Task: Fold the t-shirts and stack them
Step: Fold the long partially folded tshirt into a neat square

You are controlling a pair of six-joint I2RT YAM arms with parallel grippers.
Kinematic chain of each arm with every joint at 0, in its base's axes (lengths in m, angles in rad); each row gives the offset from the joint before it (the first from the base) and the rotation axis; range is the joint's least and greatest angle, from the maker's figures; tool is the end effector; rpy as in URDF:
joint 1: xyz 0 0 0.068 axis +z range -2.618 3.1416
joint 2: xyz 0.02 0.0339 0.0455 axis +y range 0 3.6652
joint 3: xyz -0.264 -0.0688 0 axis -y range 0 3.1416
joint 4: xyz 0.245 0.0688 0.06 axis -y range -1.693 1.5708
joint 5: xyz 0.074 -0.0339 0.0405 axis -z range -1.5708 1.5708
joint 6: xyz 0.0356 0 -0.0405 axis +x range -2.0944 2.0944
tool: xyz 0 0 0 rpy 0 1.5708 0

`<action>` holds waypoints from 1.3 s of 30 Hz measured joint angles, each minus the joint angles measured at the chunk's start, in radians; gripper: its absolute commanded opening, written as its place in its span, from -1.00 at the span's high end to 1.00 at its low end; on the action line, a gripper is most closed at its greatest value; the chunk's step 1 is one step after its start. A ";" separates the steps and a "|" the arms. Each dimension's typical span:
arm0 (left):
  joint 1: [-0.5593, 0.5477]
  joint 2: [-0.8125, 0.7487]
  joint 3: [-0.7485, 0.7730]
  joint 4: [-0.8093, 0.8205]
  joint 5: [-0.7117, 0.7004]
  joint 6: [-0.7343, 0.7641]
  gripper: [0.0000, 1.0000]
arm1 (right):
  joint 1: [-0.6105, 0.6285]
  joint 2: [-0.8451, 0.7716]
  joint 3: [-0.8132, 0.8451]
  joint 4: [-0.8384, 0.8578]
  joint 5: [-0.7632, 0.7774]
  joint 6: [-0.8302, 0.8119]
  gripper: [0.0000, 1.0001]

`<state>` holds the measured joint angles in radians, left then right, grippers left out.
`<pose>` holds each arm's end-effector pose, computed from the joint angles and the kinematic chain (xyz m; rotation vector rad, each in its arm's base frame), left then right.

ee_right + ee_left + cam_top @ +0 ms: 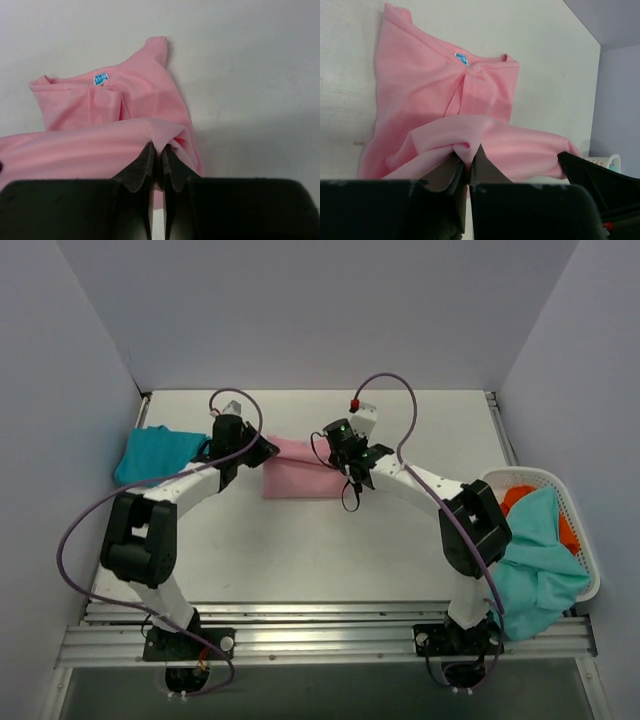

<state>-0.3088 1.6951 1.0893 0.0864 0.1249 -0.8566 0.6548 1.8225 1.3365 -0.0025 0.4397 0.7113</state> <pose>0.3637 -0.1207 0.2310 -0.5172 2.1354 -0.8156 0.3457 0.2463 0.2579 0.3276 2.0076 0.4153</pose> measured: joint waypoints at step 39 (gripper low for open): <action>-0.139 0.136 -0.144 0.331 -0.180 -0.460 -0.88 | -0.196 -0.340 -0.312 0.126 -0.097 -0.031 -1.00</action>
<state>-0.4480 1.8309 0.9455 0.4175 -0.0547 -1.3170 0.4591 1.4830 1.0241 0.1234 0.3428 0.6804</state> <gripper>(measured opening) 0.940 0.998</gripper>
